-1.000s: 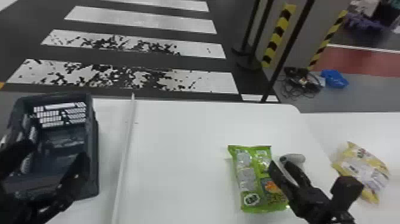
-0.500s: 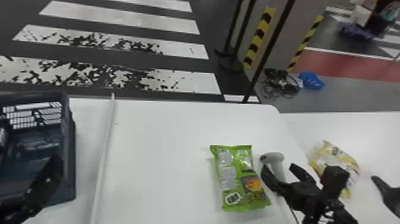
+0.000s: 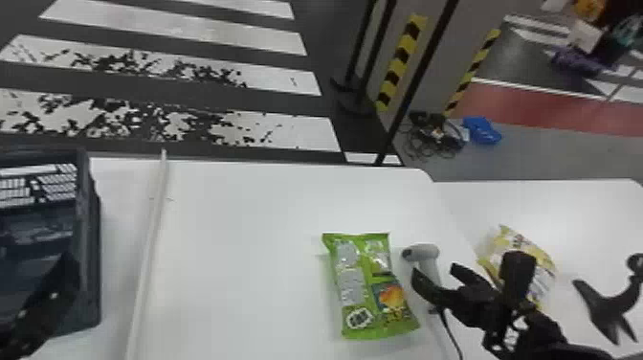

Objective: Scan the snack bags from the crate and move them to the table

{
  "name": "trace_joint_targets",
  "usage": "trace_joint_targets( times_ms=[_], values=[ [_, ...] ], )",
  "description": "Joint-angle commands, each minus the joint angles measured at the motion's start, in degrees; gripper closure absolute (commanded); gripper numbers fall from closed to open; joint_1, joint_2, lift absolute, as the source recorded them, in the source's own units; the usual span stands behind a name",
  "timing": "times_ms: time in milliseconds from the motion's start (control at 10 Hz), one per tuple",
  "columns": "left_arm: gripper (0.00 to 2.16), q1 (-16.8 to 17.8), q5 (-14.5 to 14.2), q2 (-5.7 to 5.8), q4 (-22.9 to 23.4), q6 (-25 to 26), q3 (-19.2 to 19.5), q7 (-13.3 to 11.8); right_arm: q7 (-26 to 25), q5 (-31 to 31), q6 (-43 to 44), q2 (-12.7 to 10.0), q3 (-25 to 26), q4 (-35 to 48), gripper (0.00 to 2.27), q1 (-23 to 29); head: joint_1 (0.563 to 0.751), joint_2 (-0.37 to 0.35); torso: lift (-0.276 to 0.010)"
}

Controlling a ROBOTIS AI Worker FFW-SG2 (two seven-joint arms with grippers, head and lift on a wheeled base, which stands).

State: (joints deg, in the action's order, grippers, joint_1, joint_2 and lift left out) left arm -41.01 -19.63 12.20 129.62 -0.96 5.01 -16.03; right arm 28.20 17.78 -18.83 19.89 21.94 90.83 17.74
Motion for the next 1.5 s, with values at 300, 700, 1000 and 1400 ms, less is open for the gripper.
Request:
trace_joint_targets(
  times_ms=[300, 700, 1000, 1400],
  values=[
    [0.01, 0.76, 0.38, -0.33, -0.5, 0.93, -0.26, -0.05, 3.26, -0.29, -2.75, 3.14, -1.99, -7.24, 0.01, -5.35, 0.695, -0.328, -0.095],
    [0.01, 0.59, 0.2, 0.02, 0.11, 1.28, 0.0, -0.23, 4.49, -1.7, -2.58, 4.02, -3.31, -11.64, 0.1, -7.37, 0.695, -0.33, -0.095],
    [0.01, 0.23, 0.03, 0.19, 0.11, 1.1, 0.0, -0.84, 4.41, -1.96, -4.86, 4.37, -3.31, -12.25, 1.32, -7.37, 0.695, -0.342, -0.095],
    [0.01, -0.03, -0.06, 0.11, 0.46, 1.1, 0.09, -0.93, 3.7, -1.7, -7.15, 4.11, -2.61, -10.41, 2.13, -6.49, 0.695, -0.349, -0.095]
  ],
)
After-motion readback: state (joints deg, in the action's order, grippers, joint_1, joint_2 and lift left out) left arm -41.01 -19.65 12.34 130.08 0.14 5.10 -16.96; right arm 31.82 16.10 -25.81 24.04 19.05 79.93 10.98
